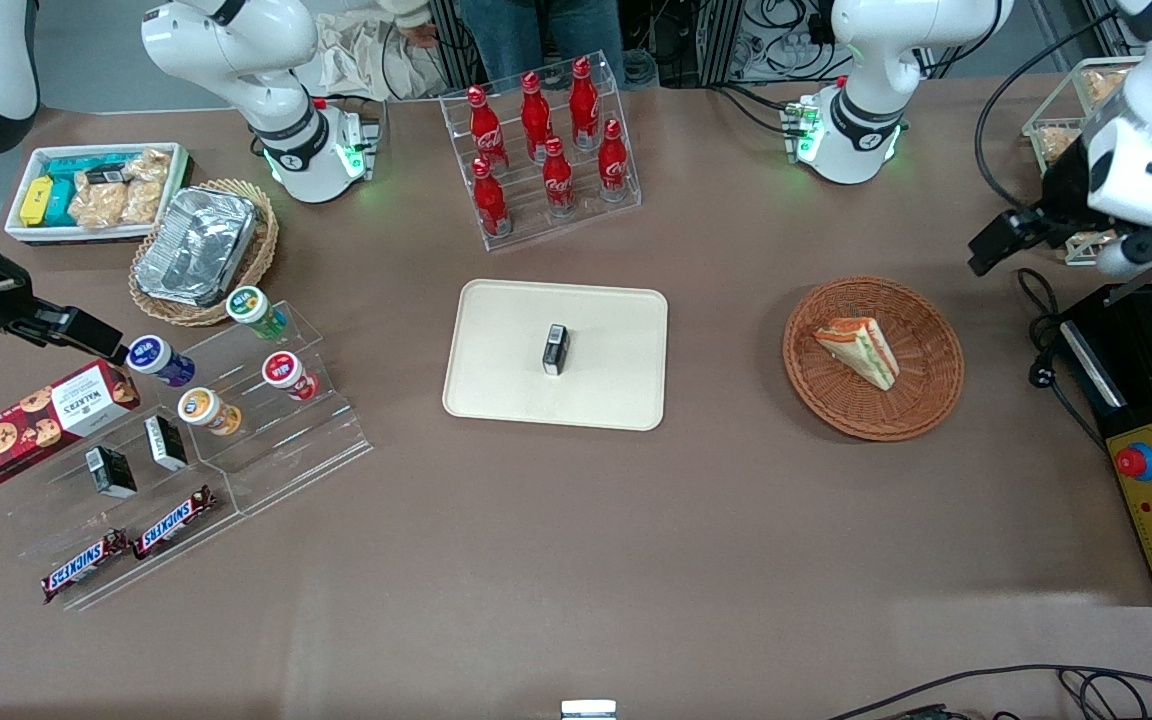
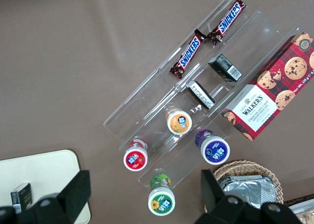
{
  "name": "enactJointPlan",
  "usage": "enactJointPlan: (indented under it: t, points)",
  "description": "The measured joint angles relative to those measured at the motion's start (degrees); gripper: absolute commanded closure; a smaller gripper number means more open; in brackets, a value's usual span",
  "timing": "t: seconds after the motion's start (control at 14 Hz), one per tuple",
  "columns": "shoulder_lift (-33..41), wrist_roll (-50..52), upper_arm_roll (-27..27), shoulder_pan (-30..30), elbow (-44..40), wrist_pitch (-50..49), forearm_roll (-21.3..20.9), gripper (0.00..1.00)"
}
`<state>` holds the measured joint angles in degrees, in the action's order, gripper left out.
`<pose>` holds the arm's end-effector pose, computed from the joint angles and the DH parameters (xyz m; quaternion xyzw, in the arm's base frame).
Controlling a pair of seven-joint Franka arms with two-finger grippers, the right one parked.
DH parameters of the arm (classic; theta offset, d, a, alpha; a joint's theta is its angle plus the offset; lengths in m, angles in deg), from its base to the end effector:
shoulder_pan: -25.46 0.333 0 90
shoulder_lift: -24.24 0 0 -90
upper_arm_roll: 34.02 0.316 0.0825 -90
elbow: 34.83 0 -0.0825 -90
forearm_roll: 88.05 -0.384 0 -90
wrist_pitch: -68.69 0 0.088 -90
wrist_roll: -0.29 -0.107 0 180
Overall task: Place sandwich from basket to tray
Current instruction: 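Move the left gripper over the wrapped sandwich in the wicker basket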
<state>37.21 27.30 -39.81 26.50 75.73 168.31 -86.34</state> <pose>0.4908 -0.0480 0.5861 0.9804 0.1963 0.0156 0.0080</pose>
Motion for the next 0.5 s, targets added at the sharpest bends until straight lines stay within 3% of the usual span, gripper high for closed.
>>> enactJointPlan:
  t: [0.5]
  points:
    - [-3.53,10.49,-0.67,-0.93,9.19,12.09,0.06,0.0]
